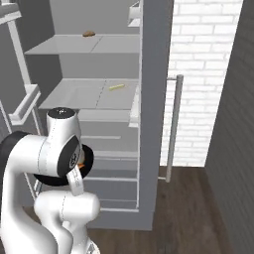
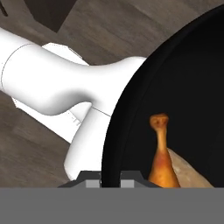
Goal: Pick the chicken drumstick and sweet potato from their plates and place them in the bowl. Then put the bowl in the fridge.
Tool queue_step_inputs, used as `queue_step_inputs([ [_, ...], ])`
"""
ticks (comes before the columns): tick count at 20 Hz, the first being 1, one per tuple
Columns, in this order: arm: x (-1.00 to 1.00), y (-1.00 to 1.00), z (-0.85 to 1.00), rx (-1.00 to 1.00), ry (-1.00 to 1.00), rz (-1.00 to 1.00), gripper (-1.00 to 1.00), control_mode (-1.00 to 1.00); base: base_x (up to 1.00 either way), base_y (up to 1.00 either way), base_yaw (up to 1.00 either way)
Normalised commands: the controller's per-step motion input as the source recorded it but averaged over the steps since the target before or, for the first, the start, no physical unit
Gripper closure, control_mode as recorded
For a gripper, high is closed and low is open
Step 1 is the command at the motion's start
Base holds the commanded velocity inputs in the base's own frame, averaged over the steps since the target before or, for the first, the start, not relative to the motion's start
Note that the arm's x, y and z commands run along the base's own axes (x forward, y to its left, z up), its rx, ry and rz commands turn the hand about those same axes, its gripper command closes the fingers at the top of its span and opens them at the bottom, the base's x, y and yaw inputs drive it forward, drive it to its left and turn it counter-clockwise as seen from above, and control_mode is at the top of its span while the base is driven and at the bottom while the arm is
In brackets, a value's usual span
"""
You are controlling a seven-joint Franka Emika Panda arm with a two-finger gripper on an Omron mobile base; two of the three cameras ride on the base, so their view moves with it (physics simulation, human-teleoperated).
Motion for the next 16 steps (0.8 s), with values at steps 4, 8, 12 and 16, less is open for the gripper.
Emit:
queue_step_inputs([
  [4,0.00,0.00,0.00,0.00,0.00,0.00,1.00,1.00,0.63,0.38,-0.01],
  [8,0.00,0.00,0.00,0.00,0.00,0.00,1.00,1.00,0.73,0.07,0.00],
  [12,0.00,0.00,0.00,0.00,0.00,0.00,1.00,1.00,0.18,0.03,0.00],
  [16,0.00,0.00,0.00,0.00,0.00,0.00,1.00,1.00,0.37,0.04,0.00],
])
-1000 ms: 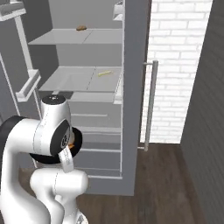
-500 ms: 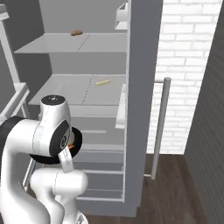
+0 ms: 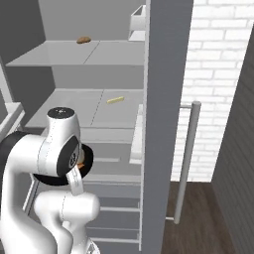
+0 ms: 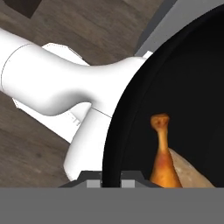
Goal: Pick the chicken drumstick and sweet potato from their plates and place them in the bowl. Then put the bowl in the fridge.
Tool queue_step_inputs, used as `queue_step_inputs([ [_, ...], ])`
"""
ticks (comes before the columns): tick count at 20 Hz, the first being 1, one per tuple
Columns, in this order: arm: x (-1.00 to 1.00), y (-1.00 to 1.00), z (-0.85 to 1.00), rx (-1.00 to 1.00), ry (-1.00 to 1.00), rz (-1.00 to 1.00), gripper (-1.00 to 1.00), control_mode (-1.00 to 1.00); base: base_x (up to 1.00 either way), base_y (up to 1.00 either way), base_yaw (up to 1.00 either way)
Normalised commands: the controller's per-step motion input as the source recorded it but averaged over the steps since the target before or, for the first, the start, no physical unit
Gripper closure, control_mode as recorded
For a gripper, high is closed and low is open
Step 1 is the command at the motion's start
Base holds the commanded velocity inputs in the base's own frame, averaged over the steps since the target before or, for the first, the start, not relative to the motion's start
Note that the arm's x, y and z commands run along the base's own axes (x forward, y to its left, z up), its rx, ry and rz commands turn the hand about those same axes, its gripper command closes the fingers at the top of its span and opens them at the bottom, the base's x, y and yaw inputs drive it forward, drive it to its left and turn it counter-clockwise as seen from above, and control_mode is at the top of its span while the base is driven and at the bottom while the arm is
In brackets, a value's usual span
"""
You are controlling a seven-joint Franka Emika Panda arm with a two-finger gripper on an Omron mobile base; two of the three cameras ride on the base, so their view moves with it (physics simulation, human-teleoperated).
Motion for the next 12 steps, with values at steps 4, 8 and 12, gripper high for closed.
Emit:
queue_step_inputs([
  [4,0.00,0.00,0.00,0.00,0.00,0.00,1.00,1.00,0.00,0.00,0.00],
  [8,0.04,0.01,0.05,0.00,-0.05,0.00,1.00,-1.00,0.00,0.00,0.00],
  [12,0.53,0.08,0.34,0.00,-0.21,-0.05,1.00,-1.00,0.00,0.00,0.00],
])
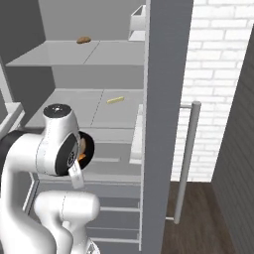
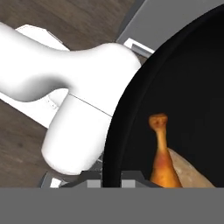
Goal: Pick the chicken drumstick and sweet potato from their plates and place them in the bowl. Then put the bowl in the fridge.
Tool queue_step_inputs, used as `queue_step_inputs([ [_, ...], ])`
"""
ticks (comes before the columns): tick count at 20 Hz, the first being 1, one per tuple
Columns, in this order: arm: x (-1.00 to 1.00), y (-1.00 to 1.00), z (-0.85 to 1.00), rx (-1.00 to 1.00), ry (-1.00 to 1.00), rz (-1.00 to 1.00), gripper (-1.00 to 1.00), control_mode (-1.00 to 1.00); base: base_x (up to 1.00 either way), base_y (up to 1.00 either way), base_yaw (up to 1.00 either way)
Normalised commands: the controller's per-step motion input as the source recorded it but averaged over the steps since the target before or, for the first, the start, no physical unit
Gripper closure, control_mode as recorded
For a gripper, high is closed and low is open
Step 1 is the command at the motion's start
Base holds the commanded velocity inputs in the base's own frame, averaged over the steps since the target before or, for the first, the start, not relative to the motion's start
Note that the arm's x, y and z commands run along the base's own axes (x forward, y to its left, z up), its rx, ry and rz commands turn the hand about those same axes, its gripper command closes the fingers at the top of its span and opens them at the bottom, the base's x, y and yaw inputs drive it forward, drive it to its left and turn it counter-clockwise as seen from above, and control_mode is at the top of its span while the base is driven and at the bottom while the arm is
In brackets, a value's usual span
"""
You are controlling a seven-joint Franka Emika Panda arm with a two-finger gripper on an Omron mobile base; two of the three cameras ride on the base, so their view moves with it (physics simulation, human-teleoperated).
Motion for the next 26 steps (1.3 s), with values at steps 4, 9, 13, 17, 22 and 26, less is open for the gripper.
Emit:
queue_step_inputs([
  [4,0.89,0.24,0.41,0.00,-0.17,-0.09,1.00,-1.00,0.00,0.00,0.00],
  [9,1.00,0.31,0.16,0.00,-0.16,-0.03,1.00,-1.00,0.00,0.00,0.00],
  [13,1.00,0.09,-0.09,0.00,-0.04,0.00,1.00,-1.00,0.00,0.00,0.00],
  [17,1.00,0.25,-0.03,0.00,-0.03,0.00,1.00,-1.00,0.00,0.00,0.00],
  [22,0.94,0.33,-0.01,0.00,0.00,0.00,1.00,-1.00,0.00,0.00,0.00],
  [26,0.85,0.32,-0.03,0.00,0.03,0.00,1.00,-1.00,0.00,0.00,0.00],
])
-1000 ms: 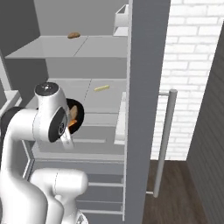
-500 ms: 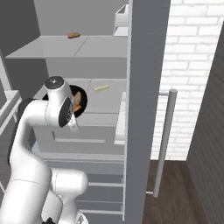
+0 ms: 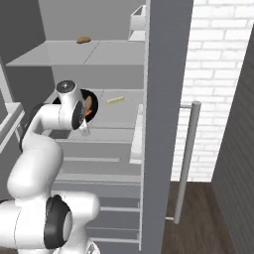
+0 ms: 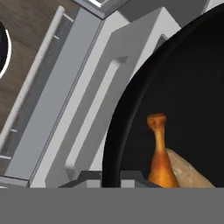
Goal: Pick the chicken drumstick and sweet potato from their plates and place them in the bowl. Then put the bowl in the fridge.
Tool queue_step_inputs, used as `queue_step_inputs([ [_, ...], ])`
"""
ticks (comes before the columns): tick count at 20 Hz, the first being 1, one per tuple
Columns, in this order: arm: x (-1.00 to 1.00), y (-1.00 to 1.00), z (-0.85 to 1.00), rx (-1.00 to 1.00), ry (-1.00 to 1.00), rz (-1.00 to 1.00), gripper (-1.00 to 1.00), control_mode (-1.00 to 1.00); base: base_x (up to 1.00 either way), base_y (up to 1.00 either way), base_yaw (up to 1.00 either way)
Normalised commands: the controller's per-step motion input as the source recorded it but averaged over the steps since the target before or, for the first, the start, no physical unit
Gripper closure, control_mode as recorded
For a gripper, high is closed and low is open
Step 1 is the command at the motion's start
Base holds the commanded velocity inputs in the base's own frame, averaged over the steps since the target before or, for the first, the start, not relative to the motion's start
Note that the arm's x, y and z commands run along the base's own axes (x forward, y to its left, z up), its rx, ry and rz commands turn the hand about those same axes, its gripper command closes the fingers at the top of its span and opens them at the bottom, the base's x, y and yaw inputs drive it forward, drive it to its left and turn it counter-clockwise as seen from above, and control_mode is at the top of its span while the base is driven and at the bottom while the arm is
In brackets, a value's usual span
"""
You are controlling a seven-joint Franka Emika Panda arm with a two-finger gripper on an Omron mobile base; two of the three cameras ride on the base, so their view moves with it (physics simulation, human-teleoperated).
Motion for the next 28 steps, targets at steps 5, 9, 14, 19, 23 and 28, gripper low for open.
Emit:
queue_step_inputs([
  [5,0.68,0.17,-0.25,0.00,0.06,0.00,1.00,-1.00,0.00,0.00,0.00],
  [9,0.64,0.07,-0.18,0.00,0.03,0.00,1.00,-1.00,0.00,0.00,0.00],
  [14,0.38,0.01,-0.33,0.00,0.03,0.00,1.00,-1.00,0.00,0.00,0.00],
  [19,0.20,0.00,-0.37,-0.01,0.04,0.00,1.00,-1.00,0.00,0.00,0.00],
  [23,0.28,0.00,-0.24,0.00,0.01,0.00,1.00,-1.00,0.00,0.00,0.00],
  [28,0.39,0.00,-0.13,0.00,0.01,0.00,1.00,-1.00,0.00,0.00,0.00],
])
